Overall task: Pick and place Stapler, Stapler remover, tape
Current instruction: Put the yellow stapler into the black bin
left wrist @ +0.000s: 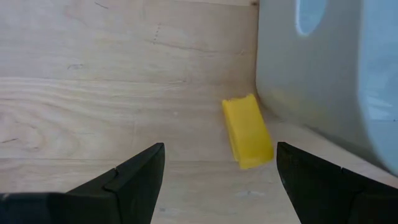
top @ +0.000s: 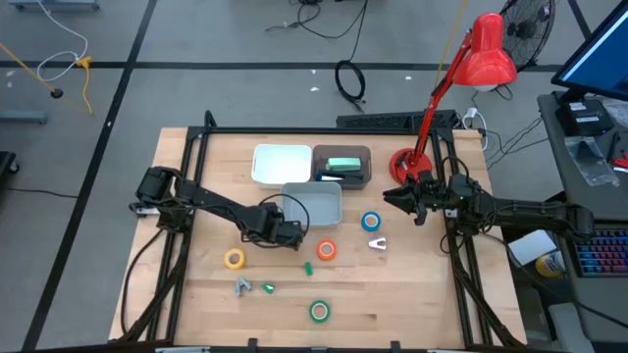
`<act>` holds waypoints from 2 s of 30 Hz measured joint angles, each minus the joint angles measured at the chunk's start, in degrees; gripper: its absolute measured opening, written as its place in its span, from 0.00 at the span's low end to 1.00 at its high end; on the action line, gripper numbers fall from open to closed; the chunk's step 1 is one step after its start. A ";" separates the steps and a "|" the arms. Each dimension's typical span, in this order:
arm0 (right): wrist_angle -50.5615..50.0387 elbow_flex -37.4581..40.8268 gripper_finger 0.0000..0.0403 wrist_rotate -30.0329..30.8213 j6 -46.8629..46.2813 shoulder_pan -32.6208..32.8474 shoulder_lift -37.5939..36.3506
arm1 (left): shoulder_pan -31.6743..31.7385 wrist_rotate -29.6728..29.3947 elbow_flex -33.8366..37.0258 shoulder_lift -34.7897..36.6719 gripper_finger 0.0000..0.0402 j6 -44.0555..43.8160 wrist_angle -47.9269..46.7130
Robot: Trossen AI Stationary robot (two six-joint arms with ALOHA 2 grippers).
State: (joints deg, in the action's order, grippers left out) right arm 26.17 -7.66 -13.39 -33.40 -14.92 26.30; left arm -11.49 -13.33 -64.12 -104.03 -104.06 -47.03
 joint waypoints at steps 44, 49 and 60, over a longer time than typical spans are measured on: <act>-1.18 -0.04 0.23 0.01 0.00 0.02 0.11 | 0.00 -0.22 0.02 -0.45 0.17 2.36 -1.76; -1.19 -0.04 0.23 0.00 0.00 0.00 0.11 | 0.00 -0.23 0.00 3.04 0.19 2.11 -3.91; -1.18 -0.04 0.23 0.02 0.04 0.01 0.11 | -0.20 -9.74 -0.04 15.63 0.17 3.43 -2.05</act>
State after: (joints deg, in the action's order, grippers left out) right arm 24.99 -7.70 -13.37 -33.36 -14.91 26.41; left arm -11.68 -23.06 -64.16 -88.40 -100.63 -49.07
